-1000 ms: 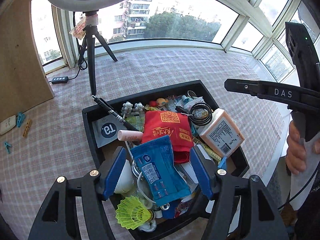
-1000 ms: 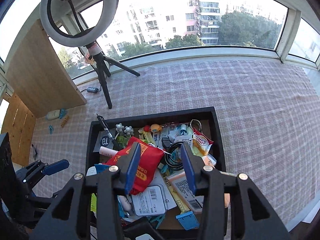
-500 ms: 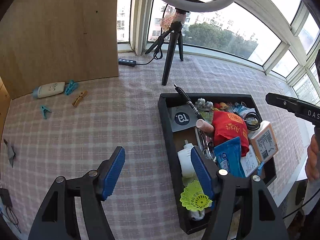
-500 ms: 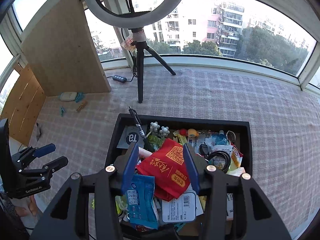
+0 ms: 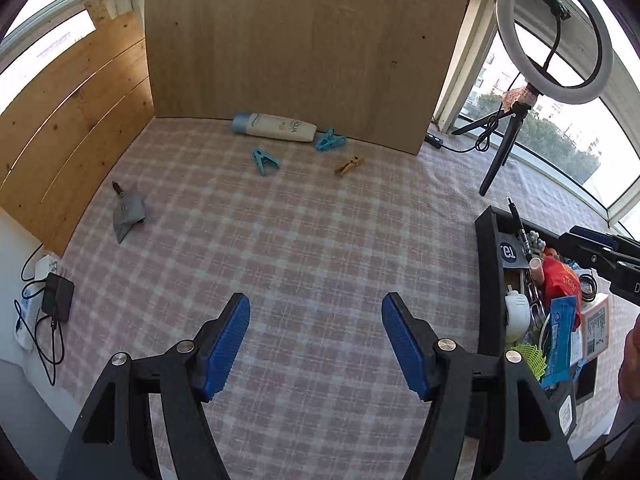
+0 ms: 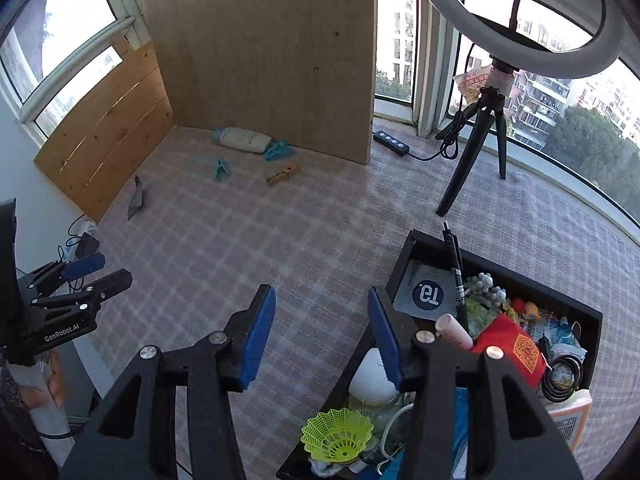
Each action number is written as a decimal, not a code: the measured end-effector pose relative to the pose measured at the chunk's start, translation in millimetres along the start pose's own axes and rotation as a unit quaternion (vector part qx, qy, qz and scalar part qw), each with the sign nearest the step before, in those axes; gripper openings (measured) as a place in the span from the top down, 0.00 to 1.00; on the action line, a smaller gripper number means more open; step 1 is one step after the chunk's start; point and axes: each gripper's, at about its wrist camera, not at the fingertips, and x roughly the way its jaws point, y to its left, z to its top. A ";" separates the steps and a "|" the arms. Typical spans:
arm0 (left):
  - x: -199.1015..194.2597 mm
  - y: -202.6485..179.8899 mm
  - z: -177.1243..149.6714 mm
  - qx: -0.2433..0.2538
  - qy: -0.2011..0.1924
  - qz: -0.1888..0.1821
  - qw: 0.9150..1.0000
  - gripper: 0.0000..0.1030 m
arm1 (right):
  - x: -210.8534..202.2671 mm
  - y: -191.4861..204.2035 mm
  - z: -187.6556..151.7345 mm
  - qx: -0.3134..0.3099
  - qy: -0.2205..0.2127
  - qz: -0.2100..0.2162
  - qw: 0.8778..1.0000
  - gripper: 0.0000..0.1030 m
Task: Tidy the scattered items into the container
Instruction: 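Move both grippers back toward the clothespins and sunscreen tube on the floor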
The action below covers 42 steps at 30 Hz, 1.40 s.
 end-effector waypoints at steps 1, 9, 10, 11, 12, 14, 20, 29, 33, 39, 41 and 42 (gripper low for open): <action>-3.3 6.9 -2.4 -0.006 -0.004 0.006 1.000 0.35 | 2.6 7.8 1.6 -0.006 0.000 0.006 1.000 0.54; -20.6 45.3 -16.3 -0.037 -0.025 0.050 0.998 0.28 | 22.9 60.8 5.2 -0.032 0.005 0.043 0.999 0.50; -21.6 48.6 -18.1 -0.041 -0.026 0.053 0.997 0.28 | 25.4 65.9 5.1 -0.033 0.007 0.047 0.998 0.50; -23.0 51.4 -20.1 -0.043 -0.026 0.057 0.997 0.27 | 28.0 71.4 5.2 -0.035 0.009 0.052 0.998 0.50; -24.0 54.1 -21.3 -0.045 -0.027 0.061 0.997 0.27 | 29.4 76.8 4.8 -0.037 0.009 0.055 0.998 0.50; -27.6 59.3 -24.7 -0.051 -0.029 0.064 0.996 0.26 | 30.9 88.4 3.7 -0.045 0.005 0.057 0.997 0.50; -34.4 72.7 -34.2 -0.067 -0.030 0.089 0.993 0.21 | 29.6 120.2 -3.8 -0.058 -0.016 0.054 0.997 0.50; -29.6 89.2 -44.7 -0.096 -0.024 0.075 0.992 0.20 | 35.0 147.2 -20.8 -0.048 -0.021 0.063 0.997 0.48; -23.8 95.2 -46.6 -0.106 -0.014 0.072 0.992 0.20 | 44.7 151.3 -23.7 -0.042 -0.008 0.066 0.997 0.48; -20.0 100.3 -48.3 -0.112 -0.003 0.051 0.992 0.19 | 51.4 154.8 -25.8 -0.043 -0.001 0.064 0.997 0.48; -19.2 100.5 -48.5 -0.114 -0.003 0.052 0.992 0.17 | 53.0 155.3 -26.5 -0.045 0.000 0.061 0.997 0.48; -18.5 100.9 -48.5 -0.117 -0.002 0.052 0.992 0.15 | 53.7 155.4 -26.8 -0.046 0.001 0.060 0.997 0.48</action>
